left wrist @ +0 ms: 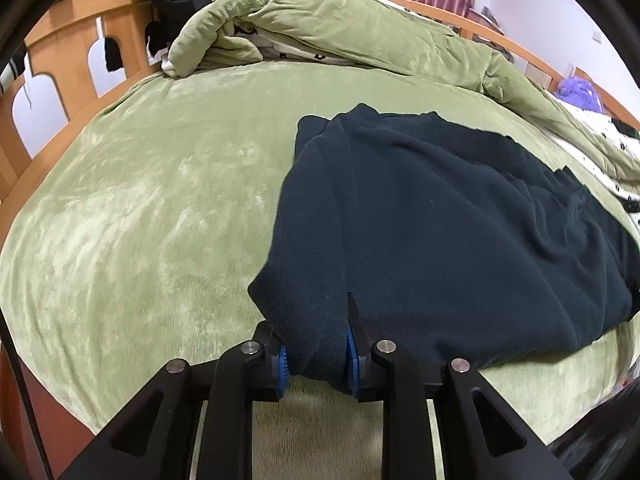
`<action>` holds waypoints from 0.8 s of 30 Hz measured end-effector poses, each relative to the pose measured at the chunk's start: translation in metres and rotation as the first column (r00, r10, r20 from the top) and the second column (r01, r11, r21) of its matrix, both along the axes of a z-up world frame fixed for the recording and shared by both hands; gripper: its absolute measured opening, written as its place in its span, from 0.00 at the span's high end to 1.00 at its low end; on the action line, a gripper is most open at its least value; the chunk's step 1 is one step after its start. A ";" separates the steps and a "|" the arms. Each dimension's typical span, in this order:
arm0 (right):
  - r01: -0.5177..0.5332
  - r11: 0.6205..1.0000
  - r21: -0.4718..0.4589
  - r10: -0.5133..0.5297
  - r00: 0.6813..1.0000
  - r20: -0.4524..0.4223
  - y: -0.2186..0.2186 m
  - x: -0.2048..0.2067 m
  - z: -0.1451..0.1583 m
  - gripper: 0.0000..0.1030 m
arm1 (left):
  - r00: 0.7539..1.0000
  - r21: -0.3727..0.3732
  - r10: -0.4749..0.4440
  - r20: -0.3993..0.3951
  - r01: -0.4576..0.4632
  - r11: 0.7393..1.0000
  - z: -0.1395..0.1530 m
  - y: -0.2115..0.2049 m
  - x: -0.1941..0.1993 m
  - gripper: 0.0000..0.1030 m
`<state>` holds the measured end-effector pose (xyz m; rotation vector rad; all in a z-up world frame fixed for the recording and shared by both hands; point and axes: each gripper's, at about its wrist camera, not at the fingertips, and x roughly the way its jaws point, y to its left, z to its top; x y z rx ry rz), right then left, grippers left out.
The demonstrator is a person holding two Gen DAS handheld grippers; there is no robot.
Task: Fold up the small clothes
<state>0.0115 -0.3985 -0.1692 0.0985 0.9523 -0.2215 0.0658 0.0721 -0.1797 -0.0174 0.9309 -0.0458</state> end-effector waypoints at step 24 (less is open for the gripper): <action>0.000 1.000 0.022 -0.003 0.988 0.155 0.008 0.057 0.077 0.67 | 0.995 -0.035 0.027 0.099 -0.024 0.999 0.077 -0.029 0.070 0.49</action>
